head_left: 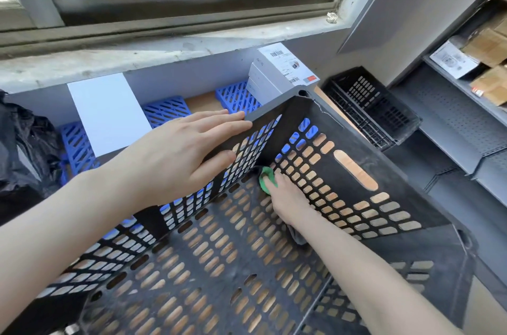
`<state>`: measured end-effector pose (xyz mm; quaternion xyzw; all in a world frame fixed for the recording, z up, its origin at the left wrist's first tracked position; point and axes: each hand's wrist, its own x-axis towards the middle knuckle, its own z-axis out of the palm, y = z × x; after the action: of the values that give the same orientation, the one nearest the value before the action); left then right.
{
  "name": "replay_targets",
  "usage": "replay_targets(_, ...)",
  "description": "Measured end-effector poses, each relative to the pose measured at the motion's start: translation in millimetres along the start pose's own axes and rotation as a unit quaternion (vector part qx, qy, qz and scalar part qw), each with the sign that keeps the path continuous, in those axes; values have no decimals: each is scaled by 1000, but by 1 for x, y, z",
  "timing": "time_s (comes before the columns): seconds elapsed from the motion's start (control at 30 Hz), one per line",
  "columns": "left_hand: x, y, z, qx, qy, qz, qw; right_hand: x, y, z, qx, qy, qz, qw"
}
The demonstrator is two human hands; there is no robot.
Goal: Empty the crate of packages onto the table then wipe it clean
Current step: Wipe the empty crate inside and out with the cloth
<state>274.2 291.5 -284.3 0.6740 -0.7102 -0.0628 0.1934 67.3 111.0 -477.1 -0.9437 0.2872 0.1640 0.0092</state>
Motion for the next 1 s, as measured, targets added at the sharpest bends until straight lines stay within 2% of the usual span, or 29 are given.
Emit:
replay_targets(0.07,1,0,0,1,0,1,1000,-3,-4,3,24,-5,49,998)
replay_targets(0.17,1,0,0,-1,1,0,1000,-15,-21,9,27,6,44,999)
replay_targets(0.23,2,1,0,0,-1,0,1000,-23,-28,13,27,4,-1,1000)
replay_targets(0.37,1,1,0,1,0,2,1000,-37,-49,21,45,-26,-160,986)
replay_targets(0.43,1,1,0,2,3,2,1000,-38,-52,22,49,-35,-183,981)
replay_targets(0.5,1,0,0,-2,2,2,1000,-36,-48,20,48,-29,-157,986)
replay_targets(0.53,1,0,1,-3,1,1,1000,-34,-45,18,57,-26,-116,991)
replay_targets(0.63,1,-1,1,2,5,2,1000,-17,-36,11,110,-4,84,990)
replay_targets(0.7,1,-1,2,4,6,4,1000,-4,-31,5,128,-2,150,980)
replay_targets(0.9,1,-3,4,-3,12,2,1000,-5,-24,2,52,-39,128,990)
replay_targets(1.0,1,-3,4,-3,13,5,1000,-19,-17,3,13,-86,143,986)
